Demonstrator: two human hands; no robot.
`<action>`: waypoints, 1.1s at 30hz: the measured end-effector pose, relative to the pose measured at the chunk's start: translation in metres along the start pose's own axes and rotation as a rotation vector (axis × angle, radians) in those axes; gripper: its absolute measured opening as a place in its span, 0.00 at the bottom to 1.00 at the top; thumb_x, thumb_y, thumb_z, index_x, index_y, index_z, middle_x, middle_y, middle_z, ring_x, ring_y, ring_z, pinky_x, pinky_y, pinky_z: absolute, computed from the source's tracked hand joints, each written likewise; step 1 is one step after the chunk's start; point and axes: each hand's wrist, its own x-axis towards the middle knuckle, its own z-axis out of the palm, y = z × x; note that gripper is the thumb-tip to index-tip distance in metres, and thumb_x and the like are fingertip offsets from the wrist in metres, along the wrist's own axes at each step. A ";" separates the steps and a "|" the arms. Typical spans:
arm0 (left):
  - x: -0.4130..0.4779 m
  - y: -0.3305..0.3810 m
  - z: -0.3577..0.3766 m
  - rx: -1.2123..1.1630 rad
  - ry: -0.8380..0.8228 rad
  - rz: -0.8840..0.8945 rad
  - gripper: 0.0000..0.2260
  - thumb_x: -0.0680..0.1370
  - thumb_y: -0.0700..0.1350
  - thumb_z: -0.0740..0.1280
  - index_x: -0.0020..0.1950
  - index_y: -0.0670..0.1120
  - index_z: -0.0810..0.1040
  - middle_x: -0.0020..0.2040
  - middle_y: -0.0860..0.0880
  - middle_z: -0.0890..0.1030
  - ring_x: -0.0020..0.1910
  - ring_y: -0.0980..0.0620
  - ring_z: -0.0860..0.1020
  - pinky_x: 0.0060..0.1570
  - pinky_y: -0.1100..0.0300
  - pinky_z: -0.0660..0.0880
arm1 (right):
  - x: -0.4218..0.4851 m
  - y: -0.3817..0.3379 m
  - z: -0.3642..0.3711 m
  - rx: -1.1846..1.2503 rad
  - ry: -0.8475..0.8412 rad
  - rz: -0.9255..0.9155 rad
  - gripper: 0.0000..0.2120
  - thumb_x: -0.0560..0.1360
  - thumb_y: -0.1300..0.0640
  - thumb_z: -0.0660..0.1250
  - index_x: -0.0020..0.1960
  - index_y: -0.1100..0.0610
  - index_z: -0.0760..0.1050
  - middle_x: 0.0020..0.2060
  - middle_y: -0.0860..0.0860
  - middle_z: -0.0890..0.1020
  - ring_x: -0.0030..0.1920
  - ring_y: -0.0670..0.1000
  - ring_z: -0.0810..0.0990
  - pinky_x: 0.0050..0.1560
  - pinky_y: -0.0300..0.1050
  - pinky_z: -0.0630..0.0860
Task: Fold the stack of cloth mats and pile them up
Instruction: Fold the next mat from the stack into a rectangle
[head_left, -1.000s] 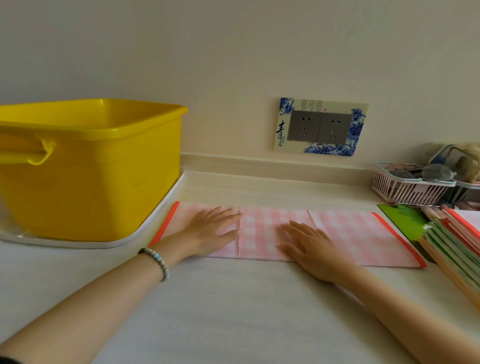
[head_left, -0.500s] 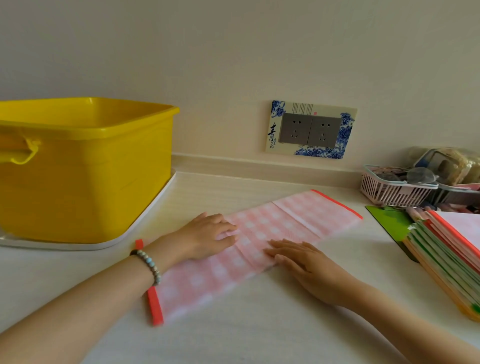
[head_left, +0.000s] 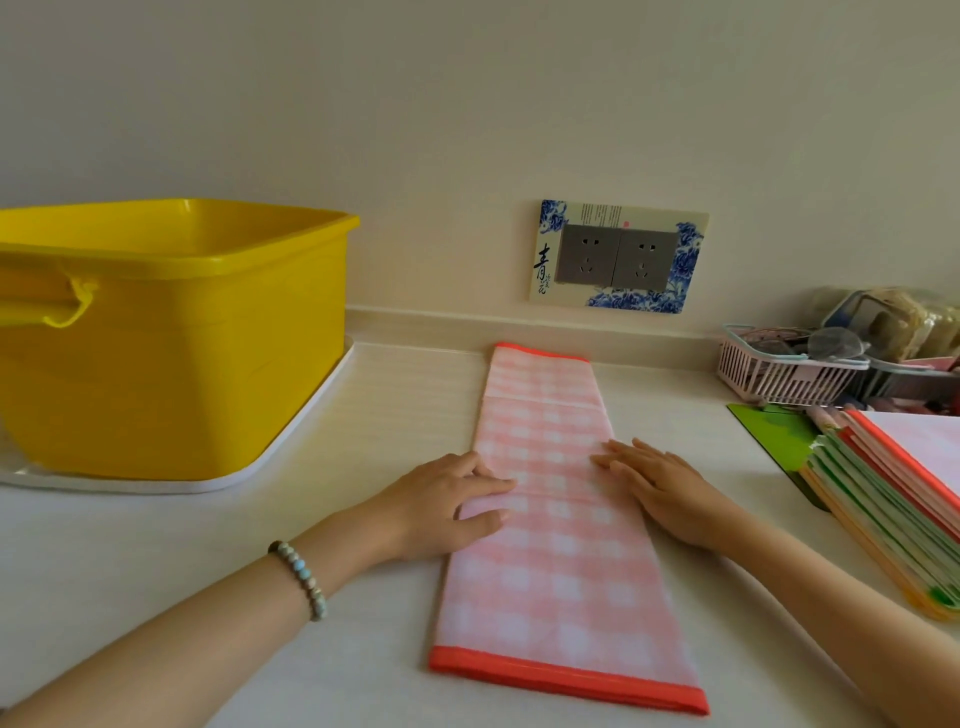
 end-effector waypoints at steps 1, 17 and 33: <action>0.000 0.002 0.002 0.001 -0.004 0.005 0.23 0.78 0.62 0.58 0.72 0.59 0.66 0.62 0.60 0.68 0.56 0.63 0.68 0.61 0.65 0.62 | 0.000 0.002 -0.001 0.001 -0.005 0.003 0.19 0.82 0.48 0.47 0.71 0.41 0.64 0.74 0.42 0.58 0.75 0.46 0.52 0.75 0.47 0.48; -0.042 0.005 -0.010 0.130 -0.195 0.019 0.50 0.59 0.80 0.60 0.76 0.62 0.49 0.75 0.68 0.47 0.73 0.68 0.46 0.72 0.64 0.45 | -0.081 -0.004 -0.036 -0.326 0.127 -0.569 0.20 0.80 0.49 0.52 0.70 0.49 0.69 0.68 0.46 0.71 0.67 0.50 0.72 0.67 0.45 0.67; -0.044 0.010 -0.009 0.183 -0.419 0.016 0.57 0.60 0.77 0.64 0.73 0.59 0.30 0.70 0.66 0.28 0.67 0.69 0.27 0.68 0.62 0.29 | -0.064 -0.012 -0.031 -0.507 0.171 -0.850 0.18 0.78 0.60 0.60 0.67 0.57 0.73 0.63 0.52 0.77 0.61 0.53 0.78 0.54 0.48 0.79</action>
